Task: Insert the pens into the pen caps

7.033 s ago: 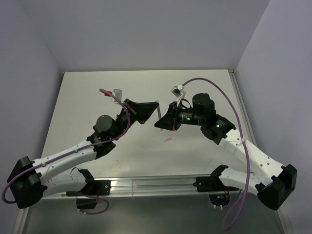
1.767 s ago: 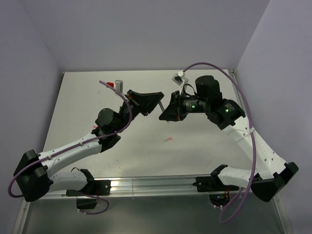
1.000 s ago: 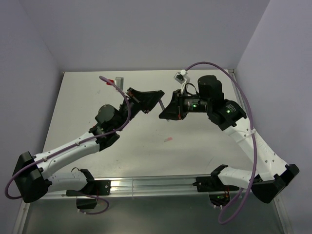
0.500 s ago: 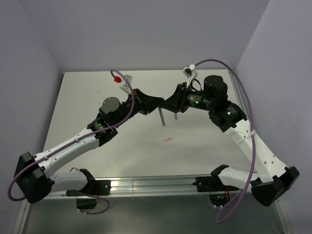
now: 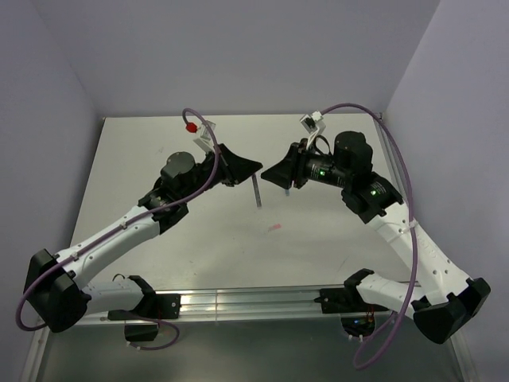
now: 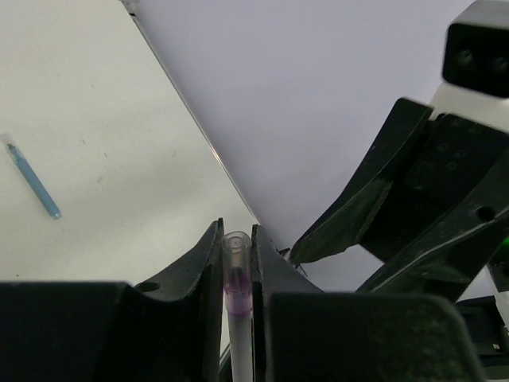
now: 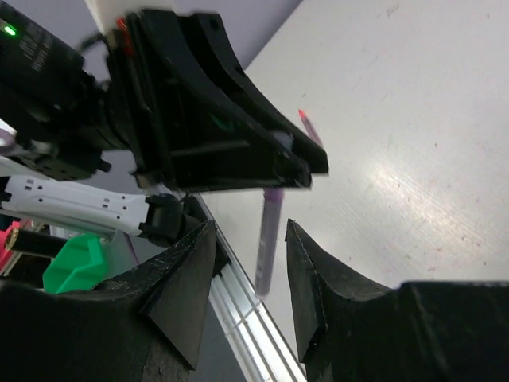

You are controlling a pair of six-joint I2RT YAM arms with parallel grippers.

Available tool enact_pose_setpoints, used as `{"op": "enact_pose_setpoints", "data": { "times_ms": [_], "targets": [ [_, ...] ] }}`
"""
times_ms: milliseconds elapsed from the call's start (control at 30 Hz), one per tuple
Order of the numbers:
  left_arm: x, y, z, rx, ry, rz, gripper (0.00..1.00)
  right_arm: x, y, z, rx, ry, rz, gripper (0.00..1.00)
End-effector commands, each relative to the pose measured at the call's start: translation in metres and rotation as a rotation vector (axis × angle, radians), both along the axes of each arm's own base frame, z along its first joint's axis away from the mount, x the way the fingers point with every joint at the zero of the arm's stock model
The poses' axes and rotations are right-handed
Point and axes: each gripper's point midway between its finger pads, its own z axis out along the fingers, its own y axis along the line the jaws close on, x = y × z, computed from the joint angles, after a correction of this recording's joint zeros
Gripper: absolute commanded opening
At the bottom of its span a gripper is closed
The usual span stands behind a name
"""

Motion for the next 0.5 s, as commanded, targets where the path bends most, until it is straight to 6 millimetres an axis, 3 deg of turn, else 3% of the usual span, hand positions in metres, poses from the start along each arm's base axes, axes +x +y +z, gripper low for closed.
{"op": "enact_pose_setpoints", "data": {
  "times_ms": [0,233,333,367,400,467],
  "targets": [
    [0.004,0.003,0.032,-0.032,-0.075,-0.004,0.00,-0.002,-0.001,-0.001,0.004,-0.044,-0.008,0.49],
    [0.017,-0.002,0.033,-0.016,-0.079,0.001,0.00,0.002,-0.002,-0.018,-0.011,-0.014,-0.039,0.48],
    [0.037,-0.005,0.028,0.030,-0.052,0.053,0.00,0.016,-0.016,-0.027,-0.065,0.009,-0.160,0.48],
    [0.052,-0.006,0.003,0.096,0.004,0.080,0.00,0.021,-0.021,-0.030,-0.083,0.018,-0.200,0.48],
    [0.063,-0.008,0.008,0.109,0.000,0.106,0.00,0.032,-0.032,-0.034,-0.110,0.017,-0.288,0.48],
    [0.088,-0.012,-0.023,0.203,0.057,0.143,0.00,0.035,-0.044,-0.042,-0.143,0.040,-0.363,0.48]
  ]
}}
